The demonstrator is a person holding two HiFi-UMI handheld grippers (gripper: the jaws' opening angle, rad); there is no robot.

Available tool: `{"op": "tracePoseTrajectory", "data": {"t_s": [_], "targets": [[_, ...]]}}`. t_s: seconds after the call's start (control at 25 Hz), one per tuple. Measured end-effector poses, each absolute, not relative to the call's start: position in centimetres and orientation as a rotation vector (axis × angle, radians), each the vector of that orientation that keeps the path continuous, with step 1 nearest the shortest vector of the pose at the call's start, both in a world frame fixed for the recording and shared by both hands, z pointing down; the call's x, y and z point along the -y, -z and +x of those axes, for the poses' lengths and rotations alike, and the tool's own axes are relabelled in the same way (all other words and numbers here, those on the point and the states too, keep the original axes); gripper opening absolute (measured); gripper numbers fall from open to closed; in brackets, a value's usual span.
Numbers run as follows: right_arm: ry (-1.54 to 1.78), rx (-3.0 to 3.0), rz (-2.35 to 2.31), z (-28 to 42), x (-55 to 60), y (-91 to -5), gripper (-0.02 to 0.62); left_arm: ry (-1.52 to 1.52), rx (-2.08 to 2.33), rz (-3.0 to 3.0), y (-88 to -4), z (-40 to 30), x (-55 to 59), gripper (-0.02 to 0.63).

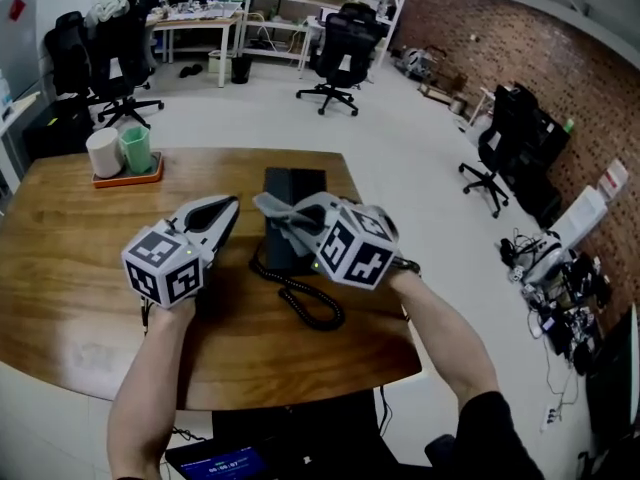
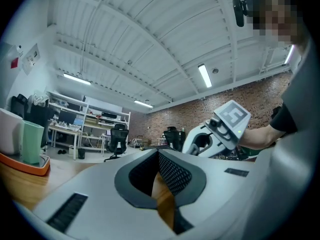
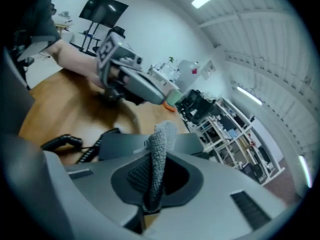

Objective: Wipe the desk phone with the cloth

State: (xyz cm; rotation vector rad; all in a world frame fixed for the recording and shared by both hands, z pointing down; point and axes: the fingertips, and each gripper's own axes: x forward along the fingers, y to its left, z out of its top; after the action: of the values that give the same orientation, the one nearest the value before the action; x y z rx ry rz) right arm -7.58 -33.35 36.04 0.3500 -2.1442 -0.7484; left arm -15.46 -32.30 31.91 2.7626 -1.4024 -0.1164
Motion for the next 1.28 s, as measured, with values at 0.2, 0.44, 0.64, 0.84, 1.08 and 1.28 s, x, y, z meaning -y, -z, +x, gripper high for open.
{"op": "tracePoseTrajectory", "data": {"t_s": [0.2,0.44,0.64,0.84,1.08,1.28], "targets": [[0.72,2.033,-0.045,-5.6,25.5,-39.6,0.026,0.097,1.402,2.769,-32.2,-15.4,32.4,-0.006],[0.733,2.242,0.479,-7.1,35.5,-32.1,0.026,0.109,1.397,2.765,-32.4,-15.7,32.4,-0.006],[0.623,2.266,0.825,-7.9,44.4,-30.2,0.026,0.128,1.393,2.758,-32.4,-15.8,32.4,-0.006],[0.662,2.186,0.716,-7.9,43.0,-32.7,0.025,0.137,1.39,2.756,-32.2,-15.6,32.4,-0.006],[0.742,2.151,0.382,-6.4,32.8,-36.4,0.026,0.107,1.384,2.77,-32.0,-15.2,32.2,-0.006],[0.722,2.069,0.045,-4.4,26.1,-39.1,0.026,0.098,1.385,2.771,-32.2,-15.1,32.2,-0.006]]}}
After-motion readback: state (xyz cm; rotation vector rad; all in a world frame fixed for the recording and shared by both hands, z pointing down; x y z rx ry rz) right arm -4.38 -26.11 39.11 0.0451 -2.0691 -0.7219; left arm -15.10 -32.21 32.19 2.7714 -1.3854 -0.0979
